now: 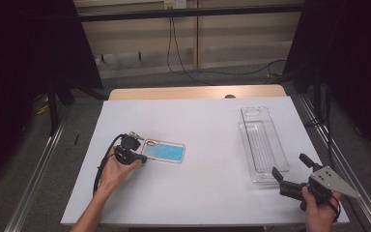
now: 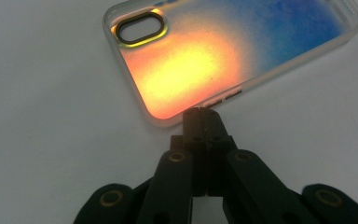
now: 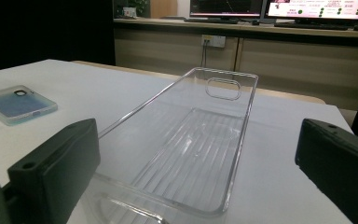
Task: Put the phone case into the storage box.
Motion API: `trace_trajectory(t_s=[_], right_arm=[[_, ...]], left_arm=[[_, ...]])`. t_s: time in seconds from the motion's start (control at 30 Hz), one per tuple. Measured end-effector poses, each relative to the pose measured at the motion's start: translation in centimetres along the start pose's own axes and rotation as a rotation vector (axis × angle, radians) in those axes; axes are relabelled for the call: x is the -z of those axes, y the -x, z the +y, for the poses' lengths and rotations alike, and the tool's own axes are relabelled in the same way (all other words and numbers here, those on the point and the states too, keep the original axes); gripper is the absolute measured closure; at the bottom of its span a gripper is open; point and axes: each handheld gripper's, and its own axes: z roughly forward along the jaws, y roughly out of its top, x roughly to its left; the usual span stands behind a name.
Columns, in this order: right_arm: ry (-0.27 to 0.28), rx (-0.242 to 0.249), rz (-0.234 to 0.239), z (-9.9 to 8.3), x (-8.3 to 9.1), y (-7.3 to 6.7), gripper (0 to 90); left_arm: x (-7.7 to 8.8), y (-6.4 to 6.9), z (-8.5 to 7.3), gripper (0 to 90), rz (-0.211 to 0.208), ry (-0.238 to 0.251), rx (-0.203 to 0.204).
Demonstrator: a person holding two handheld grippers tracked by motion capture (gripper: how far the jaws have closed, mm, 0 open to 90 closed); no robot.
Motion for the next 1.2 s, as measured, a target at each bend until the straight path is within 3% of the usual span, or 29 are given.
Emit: trace_trajectory(t_s=[0.3, 0.73, 0.87, 1.2], right_arm=[[0.0, 0.0, 0.002, 0.0, -0.1, 0.0, 0.0], [0.001, -0.002, 0.002, 0.0, -0.2, 0.1, 0.0], [0.0, -0.004, 0.0, 0.0, -0.1, 0.1, 0.0], [-0.002, 0.0, 0.002, 0.0, -0.2, 0.1, 0.0]], left_arm=[[-0.2, -0.6, 0.4, 90.0, -0.017, -0.01, 0.002], [-0.5, -1.2, 1.5, 90.0, 0.009, -0.031, 0.0], [-0.7, -1.5, 1.6, 90.0, 0.013, -0.014, 0.02], [-0.9, -1.6, 2.1, 90.0, 0.035, -0.016, 0.007]])
